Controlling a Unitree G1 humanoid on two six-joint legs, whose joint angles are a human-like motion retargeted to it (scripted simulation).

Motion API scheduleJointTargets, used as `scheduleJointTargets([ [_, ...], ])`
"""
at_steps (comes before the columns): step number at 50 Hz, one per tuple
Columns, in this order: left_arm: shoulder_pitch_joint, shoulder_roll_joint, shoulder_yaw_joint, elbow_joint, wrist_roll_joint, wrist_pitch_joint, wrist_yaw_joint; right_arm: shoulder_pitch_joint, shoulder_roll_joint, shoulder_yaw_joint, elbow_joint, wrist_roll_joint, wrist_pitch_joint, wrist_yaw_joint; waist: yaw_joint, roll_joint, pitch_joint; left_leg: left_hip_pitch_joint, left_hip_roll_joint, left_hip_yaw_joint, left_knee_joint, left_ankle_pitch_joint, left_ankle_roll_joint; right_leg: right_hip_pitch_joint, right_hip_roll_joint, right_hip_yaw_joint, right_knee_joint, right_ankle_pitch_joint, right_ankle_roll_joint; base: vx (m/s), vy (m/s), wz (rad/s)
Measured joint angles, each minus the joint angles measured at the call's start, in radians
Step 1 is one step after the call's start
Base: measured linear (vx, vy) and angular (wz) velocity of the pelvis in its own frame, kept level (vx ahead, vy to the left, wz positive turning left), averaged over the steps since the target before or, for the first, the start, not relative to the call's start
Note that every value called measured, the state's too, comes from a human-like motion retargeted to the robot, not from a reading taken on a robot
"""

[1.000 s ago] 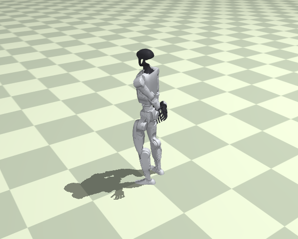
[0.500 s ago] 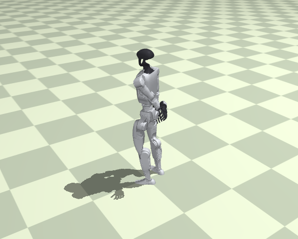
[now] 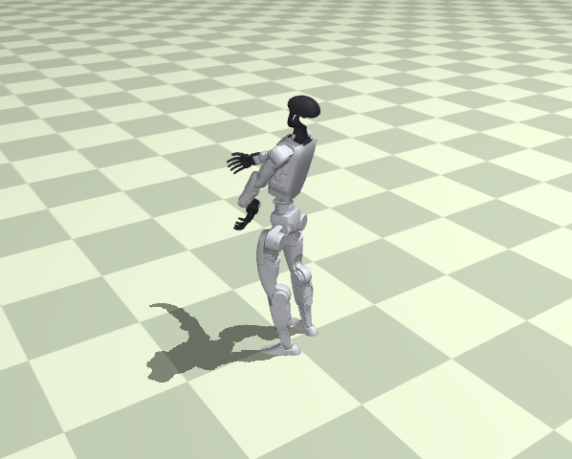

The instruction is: Upper body actions

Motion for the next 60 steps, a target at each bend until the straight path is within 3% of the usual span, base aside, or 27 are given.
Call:
scheduleJointTargets([
  [5,-0.315,0.077,0.004,-0.055,0.000,0.000,0.000,-0.274,-0.102,0.043,-0.071,0.208,0.030,0.046,0.027,-0.006,-0.062,-0.018,0.004,-0.007,0.010,-0.004,-0.002,-0.014,0.000,-0.006,0.005,-0.005,0.000,0.01,0.02,0.02],
  [10,-0.602,0.244,-0.054,-0.182,0.000,0.000,0.000,-0.551,-0.281,0.191,-0.157,0.465,-0.007,-0.027,0.068,0.000,-0.074,-0.062,0.013,-0.009,0.013,-0.005,-0.006,-0.056,0.005,-0.007,0.009,-0.008,0.000,-0.01,-0.03,-0.01],
  [17,-0.935,0.573,-0.154,-0.445,0.000,0.000,0.000,-0.941,-0.552,0.467,-0.254,0.677,-0.179,-0.228,0.119,-0.028,-0.073,-0.105,0.027,-0.016,0.021,-0.009,-0.017,-0.096,0.006,-0.008,0.010,-0.012,0.004,-0.06,-0.12,0.02],
  [24,-1.175,0.786,-0.198,-0.474,0.000,0.000,0.000,-1.258,-0.685,0.696,-0.292,0.688,-0.384,-0.526,0.135,-0.031,-0.098,-0.169,0.033,-0.022,0.022,-0.012,-0.024,-0.151,0.005,-0.005,0.006,-0.019,0.010,-0.05,0.01,0.03],
  [29,-1.269,0.806,-0.223,-0.528,0.000,0.000,0.000,-1.386,-0.687,0.768,-0.284,0.707,-0.412,-0.601,0.150,-0.028,-0.112,-0.195,0.039,-0.025,0.021,-0.012,-0.027,-0.172,0.004,-0.005,0.006,-0.023,0.016,0.00,0.00,0.00],
  [37,-1.317,0.827,-0.230,-0.555,0.000,0.000,0.000,-1.471,-0.713,0.847,-0.259,0.774,-0.413,-0.559,0.166,-0.012,-0.112,-0.206,0.037,-0.020,0.020,-0.016,-0.029,-0.188,-0.001,-0.004,0.009,-0.026,0.019,-0.02,0.06,-0.02],
  [60,-1.307,0.829,-0.206,-0.545,0.000,0.000,0.000,-1.488,-0.697,0.867,-0.200,0.835,-0.396,-0.483,0.172,0.015,-0.123,-0.174,0.032,-0.002,0.017,-0.023,-0.030,-0.167,0.003,0.013,0.009,-0.032,0.012,0.00,0.00,0.00],
])
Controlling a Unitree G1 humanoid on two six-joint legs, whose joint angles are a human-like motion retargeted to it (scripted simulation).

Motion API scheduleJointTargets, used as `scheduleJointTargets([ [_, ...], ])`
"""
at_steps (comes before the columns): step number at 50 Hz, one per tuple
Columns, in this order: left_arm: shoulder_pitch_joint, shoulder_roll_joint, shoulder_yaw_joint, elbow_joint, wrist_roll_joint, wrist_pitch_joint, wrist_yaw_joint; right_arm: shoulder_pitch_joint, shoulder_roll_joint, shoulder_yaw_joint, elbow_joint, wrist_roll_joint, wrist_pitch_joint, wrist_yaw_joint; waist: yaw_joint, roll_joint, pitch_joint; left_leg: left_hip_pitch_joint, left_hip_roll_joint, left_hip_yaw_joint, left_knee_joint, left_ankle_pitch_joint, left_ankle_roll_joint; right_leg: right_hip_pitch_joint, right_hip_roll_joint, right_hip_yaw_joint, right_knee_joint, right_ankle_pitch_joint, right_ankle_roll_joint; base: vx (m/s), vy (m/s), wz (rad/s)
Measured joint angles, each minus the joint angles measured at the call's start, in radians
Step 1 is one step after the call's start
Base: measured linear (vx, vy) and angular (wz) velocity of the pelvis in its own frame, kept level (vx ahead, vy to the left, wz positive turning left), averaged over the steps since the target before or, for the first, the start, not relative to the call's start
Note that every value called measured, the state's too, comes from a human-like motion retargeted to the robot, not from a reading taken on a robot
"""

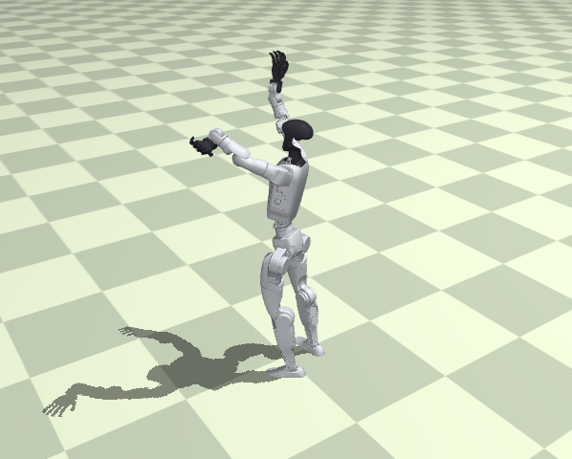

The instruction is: Upper body actions

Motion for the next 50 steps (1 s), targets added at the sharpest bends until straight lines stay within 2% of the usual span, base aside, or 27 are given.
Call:
scheduleJointTargets([
  [50,0.049,0.014,0.035,0.015,0.000,0.000,0.000,0.018,0.012,0.012,-0.013,-0.110,-0.020,-0.060,0.024,-0.004,0.010,-0.002,0.002,0.000,0.004,0.006,0.003,0.003,0.007,0.003,-0.001,0.003,-0.008,0.00,0.00,0.00],
])
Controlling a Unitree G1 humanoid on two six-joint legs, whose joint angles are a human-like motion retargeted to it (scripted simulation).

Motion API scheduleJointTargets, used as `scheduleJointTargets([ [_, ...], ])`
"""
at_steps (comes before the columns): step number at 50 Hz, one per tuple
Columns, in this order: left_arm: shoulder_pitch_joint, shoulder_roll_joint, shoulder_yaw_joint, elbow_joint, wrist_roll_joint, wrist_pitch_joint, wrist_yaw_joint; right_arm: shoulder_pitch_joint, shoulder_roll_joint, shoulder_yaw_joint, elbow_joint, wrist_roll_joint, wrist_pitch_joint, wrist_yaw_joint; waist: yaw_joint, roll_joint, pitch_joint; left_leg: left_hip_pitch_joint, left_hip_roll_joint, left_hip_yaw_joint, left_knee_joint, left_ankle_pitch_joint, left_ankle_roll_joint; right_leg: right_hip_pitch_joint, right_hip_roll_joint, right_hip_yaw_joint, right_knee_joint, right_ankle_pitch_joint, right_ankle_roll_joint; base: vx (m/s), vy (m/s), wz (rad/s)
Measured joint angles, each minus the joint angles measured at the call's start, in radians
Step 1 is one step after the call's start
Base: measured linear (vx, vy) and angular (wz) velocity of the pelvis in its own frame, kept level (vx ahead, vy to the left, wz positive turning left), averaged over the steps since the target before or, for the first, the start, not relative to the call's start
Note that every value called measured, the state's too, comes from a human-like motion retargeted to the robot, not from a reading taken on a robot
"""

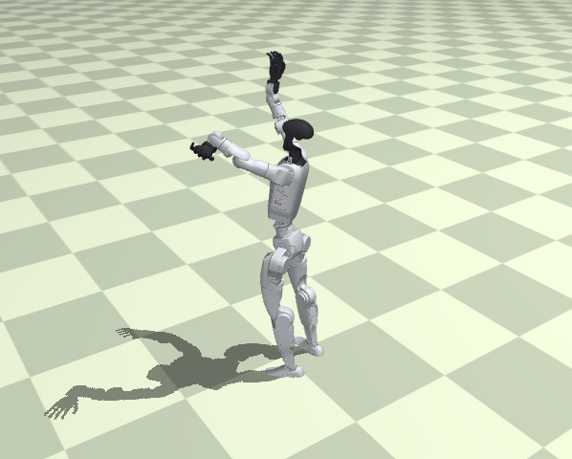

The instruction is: Upper body actions

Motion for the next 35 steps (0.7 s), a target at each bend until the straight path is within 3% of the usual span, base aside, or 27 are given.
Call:
scheduleJointTargets([
  [9,0.007,0.014,-0.001,-0.003,0.000,0.000,0.000,0.006,-0.007,0.003,-0.008,-0.023,-0.010,-0.023,0.000,0.007,0.000,0.004,-0.004,0.001,-0.003,-0.001,0.002,0.003,0.000,0.000,-0.002,-0.001,0.000,0.00,0.00,0.00],
  [16,0.053,0.048,0.014,0.055,0.000,0.000,0.000,0.008,-0.049,0.011,0.018,-0.115,-0.041,-0.128,-0.002,0.007,0.003,-0.002,-0.007,-0.001,-0.001,-0.001,0.004,-0.002,0.000,-0.002,-0.002,0.000,-0.001,0.00,0.00,0.00],
  [27,0.308,0.042,0.198,0.213,0.000,0.000,0.000,0.189,-0.059,-0.040,0.060,-0.264,-0.010,-0.110,-0.001,0.036,0.027,0.012,-0.016,0.010,-0.001,-0.002,0.010,0.005,-0.002,0.005,0.004,0.002,-0.006,0.00,0.01,-0.02],
  [31,0.579,0.237,0.309,-0.066,0.000,0.000,0.000,0.464,-0.051,-0.211,-0.161,-0.326,-0.020,-0.073,-0.009,0.070,0.050,0.028,-0.015,0.024,0.004,-0.004,0.011,0.014,0.000,0.018,0.008,0.005,-0.011,0.03,-0.08,-0.14],
  [35,0.944,0.403,0.547,-0.406,0.000,0.000,0.000,0.869,-0.015,-0.502,-0.454,-0.402,-0.053,-0.004,-0.052,0.050,0.087,0.050,-0.017,0.032,0.003,-0.003,0.012,0.031,0.000,0.025,0.008,0.008,-0.014,0.09,-0.17,-0.08],
])
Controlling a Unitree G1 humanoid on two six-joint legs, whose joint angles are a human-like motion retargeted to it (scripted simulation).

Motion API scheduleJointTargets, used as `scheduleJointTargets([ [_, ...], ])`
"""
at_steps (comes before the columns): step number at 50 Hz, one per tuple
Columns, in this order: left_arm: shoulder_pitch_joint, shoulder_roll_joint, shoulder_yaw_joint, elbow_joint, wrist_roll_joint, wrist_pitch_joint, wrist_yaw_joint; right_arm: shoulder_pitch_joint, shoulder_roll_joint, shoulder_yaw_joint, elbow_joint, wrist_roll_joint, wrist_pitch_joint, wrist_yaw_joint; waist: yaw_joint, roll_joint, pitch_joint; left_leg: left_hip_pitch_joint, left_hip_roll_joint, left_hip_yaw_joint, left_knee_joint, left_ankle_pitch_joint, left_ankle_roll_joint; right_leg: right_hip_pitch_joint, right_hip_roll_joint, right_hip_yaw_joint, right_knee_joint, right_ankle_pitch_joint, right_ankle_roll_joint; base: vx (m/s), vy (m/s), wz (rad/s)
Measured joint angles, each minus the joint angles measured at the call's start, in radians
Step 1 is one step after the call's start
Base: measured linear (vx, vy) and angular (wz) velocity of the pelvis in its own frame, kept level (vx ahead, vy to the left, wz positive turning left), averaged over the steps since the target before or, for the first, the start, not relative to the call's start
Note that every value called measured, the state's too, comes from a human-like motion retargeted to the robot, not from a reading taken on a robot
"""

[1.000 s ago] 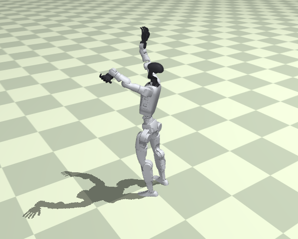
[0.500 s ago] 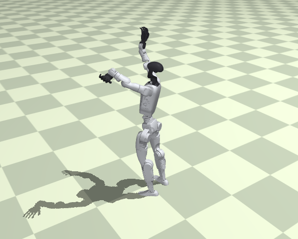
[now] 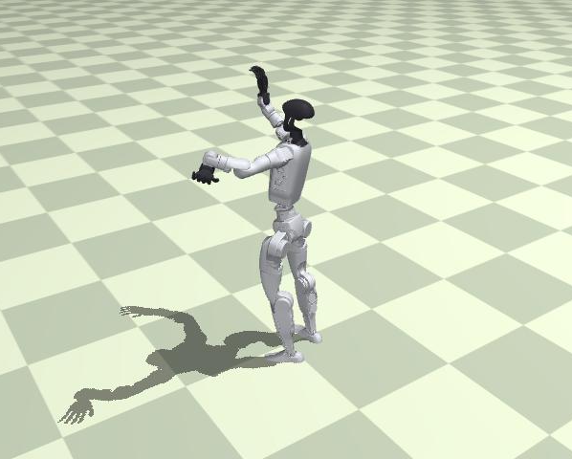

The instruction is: Upper body actions

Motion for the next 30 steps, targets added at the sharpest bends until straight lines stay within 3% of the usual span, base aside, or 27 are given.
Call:
scheduleJointTargets([
  [5,0.565,-0.054,0.303,-0.264,0.000,0.000,0.000,0.551,0.148,-0.351,-0.288,-0.193,-0.054,0.045,-0.036,-0.027,0.065,0.024,-0.002,-0.003,-0.001,0.004,0.003,0.026,0.001,-0.001,0.000,0.003,-0.001,0.01,-0.16,0.03],
  [9,0.877,-0.274,0.301,-0.305,0.000,0.000,0.000,0.855,0.376,-0.471,-0.297,-0.335,-0.075,0.118,-0.078,-0.038,0.128,0.040,-0.005,-0.012,-0.003,0.008,0.005,0.044,-0.002,-0.009,0.000,0.005,-0.001,-0.02,-0.09,0.11],
  [13,1.020,-0.564,0.193,-0.235,0.000,0.000,0.000,1.059,0.659,-0.459,-0.091,-0.341,0.016,0.262,-0.106,-0.058,0.172,0.065,-0.006,-0.012,-0.004,0.009,0.006,0.065,-0.004,-0.010,0.001,0.008,-0.001,-0.01,-0.01,0.02],
  [15,1.046,-0.738,0.142,-0.137,0.000,0.000,0.000,1.123,0.768,-0.444,0.072,-0.295,0.099,0.371,-0.114,-0.072,0.189,0.081,-0.005,-0.007,-0.006,0.009,0.006,0.077,-0.003,-0.007,0.000,0.011,-0.001,-0.06,-0.06,-0.14],
  [18,1.043,-0.965,0.086,0.134,0.000,0.000,0.000,1.181,0.818,-0.431,0.342,-0.262,0.173,0.480,-0.115,-0.091,0.216,0.097,-0.003,-0.001,-0.008,0.010,0.006,0.089,-0.003,-0.005,-0.002,0.015,0.001,-0.05,-0.06,-0.10],
  [25,1.011,-1.429,-0.063,0.853,0.000,0.000,0.000,1.249,0.868,-0.349,0.935,-0.292,0.174,0.319,-0.102,-0.128,0.251,0.101,-0.006,-0.023,-0.009,0.014,0.011,0.108,-0.003,-0.028,-0.007,0.015,0.005,0.02,-0.05,0.15],
  [30,1.012,-1.660,-0.056,0.942,0.000,0.000,0.000,1.295,0.934,-0.165,1.083,-0.490,0.332,0.396,-0.030,-0.122,0.279,0.122,0.022,0.049,-0.011,0.009,0.008,0.104,-0.008,0.045,0.024,-0.001,0.030,0.03,-0.05,-0.66],
])
